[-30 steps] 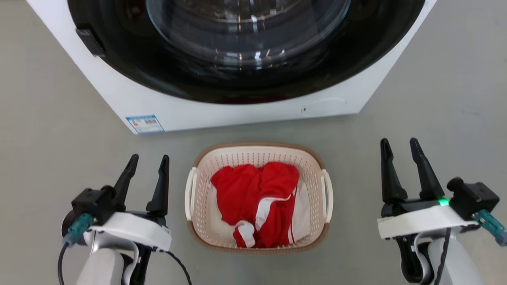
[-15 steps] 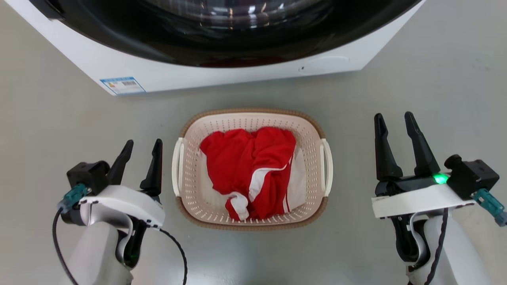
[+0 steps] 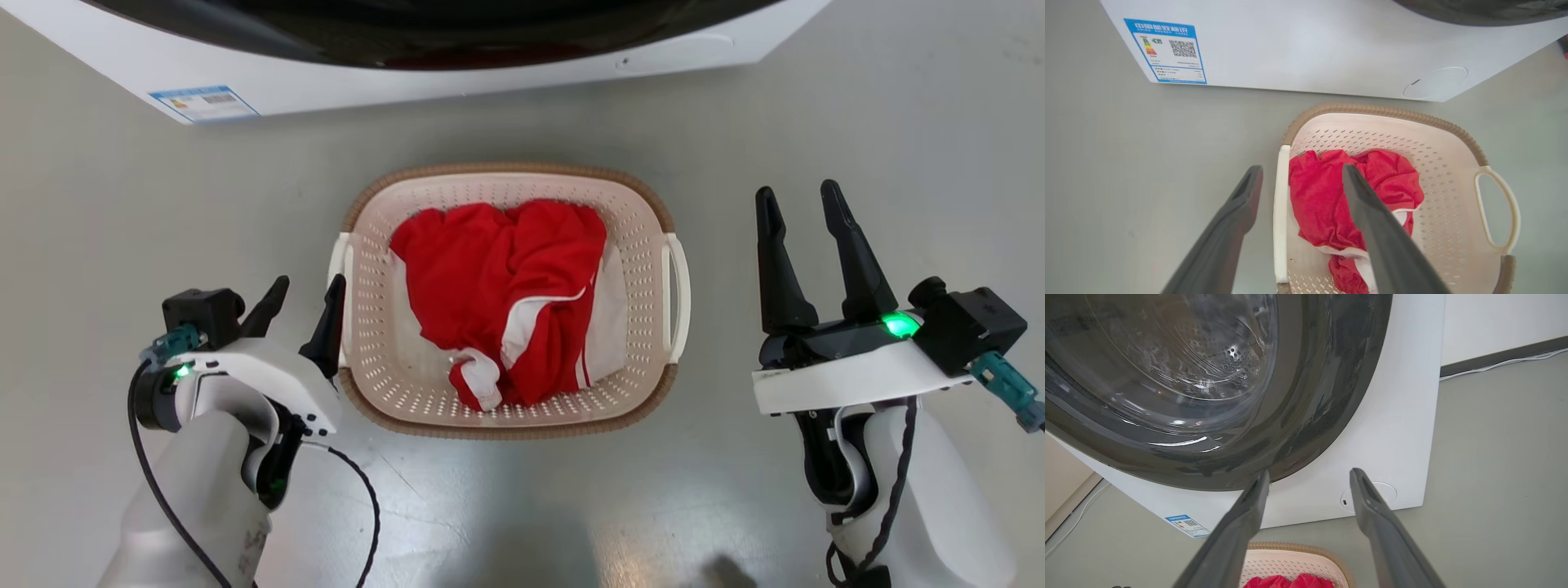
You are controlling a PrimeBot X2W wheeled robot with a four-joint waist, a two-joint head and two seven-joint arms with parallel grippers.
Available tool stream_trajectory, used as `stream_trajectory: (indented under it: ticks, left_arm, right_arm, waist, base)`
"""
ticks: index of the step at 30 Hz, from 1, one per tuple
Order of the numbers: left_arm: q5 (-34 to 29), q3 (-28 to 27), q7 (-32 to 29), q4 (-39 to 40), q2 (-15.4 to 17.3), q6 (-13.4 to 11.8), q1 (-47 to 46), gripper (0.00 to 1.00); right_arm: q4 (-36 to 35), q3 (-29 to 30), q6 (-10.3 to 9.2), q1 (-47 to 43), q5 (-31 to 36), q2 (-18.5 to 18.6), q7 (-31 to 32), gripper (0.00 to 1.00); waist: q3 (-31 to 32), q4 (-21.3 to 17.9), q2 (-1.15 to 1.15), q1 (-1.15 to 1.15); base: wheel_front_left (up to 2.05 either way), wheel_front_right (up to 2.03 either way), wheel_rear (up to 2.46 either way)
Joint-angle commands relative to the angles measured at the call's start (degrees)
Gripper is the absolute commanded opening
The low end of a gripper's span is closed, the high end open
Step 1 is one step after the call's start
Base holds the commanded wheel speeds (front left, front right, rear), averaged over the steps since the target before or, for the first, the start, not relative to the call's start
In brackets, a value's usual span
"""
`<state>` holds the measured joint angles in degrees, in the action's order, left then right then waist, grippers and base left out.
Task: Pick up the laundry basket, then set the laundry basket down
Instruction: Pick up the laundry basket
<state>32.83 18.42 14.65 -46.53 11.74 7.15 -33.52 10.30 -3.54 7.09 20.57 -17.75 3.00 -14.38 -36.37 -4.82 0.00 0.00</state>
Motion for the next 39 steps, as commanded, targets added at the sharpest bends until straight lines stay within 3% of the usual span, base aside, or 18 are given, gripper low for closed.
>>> stream_trajectory:
  ticks: [1,13,37,39]
  left_arm:
    - [1.28,-0.17,0.35,-1.17,2.00,0.34,-1.72,1.00]
    - [11.59,8.75,-0.09,-11.56,5.19,0.34,-9.49,1.00]
    - [22.23,25.30,-6.94,-15.50,9.97,0.34,-17.60,1.00]
    - [23.07,26.08,-7.07,-15.70,10.20,0.34,-18.03,0.78]
  right_arm:
    - [-1.47,-1.36,0.40,0.36,-0.43,-0.12,-0.62,1.00]
    - [-2.56,-2.21,0.40,2.18,-0.80,-0.13,-0.62,1.00]
    - [-2.94,-3.93,0.40,4.13,-2.38,-0.13,-0.62,1.00]
    - [-2.93,-3.97,0.40,4.18,-2.54,-0.13,-0.62,1.00]
  waist:
    - [-1.63,-0.68,0.00,0.00]
    - [-7.73,-3.29,0.00,0.00]
    - [-12.10,-5.68,0.00,0.00]
    - [-12.28,-5.80,0.00,0.00]
  base:
    - [0.00,0.00,0.00]
    - [0.00,0.00,0.00]
    - [0.00,0.00,0.00]
    - [0.00,0.00,0.00]
